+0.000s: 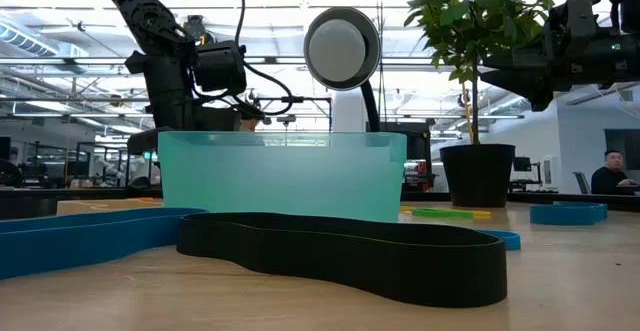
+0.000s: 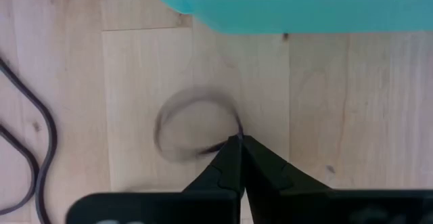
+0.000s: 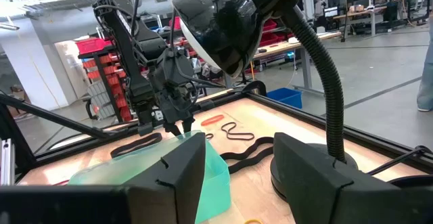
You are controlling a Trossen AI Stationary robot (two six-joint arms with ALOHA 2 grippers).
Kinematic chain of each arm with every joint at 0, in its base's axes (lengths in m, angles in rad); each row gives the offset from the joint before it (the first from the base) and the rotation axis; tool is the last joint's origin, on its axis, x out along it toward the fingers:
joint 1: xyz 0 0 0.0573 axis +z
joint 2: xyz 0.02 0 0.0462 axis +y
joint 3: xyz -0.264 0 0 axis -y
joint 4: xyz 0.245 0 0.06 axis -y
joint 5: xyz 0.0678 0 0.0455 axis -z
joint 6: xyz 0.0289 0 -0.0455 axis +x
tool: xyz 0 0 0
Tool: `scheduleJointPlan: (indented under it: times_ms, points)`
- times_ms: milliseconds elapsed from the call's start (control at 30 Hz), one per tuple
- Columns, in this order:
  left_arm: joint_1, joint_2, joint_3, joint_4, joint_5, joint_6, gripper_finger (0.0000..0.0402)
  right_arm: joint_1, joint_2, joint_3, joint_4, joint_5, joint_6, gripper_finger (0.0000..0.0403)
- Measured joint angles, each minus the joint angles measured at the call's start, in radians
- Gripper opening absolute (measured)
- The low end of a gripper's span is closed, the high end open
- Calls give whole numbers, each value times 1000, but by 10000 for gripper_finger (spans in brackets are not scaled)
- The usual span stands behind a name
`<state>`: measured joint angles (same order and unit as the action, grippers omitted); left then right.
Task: Pick and place rubber bands into bin
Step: Put the bottom purple rubber band into the basket
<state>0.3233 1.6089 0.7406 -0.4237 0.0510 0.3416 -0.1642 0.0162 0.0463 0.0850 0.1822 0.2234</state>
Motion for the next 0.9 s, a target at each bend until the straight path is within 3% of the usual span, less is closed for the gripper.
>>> scheduleJointPlan:
  times_ms: [567,900]
  points:
    - [0,0,1,3,-21,47,6,0,0,0,0,0,0,169]
    - [4,-124,-2,-47,-64,38,4,0,0,0,0,0,0,169]
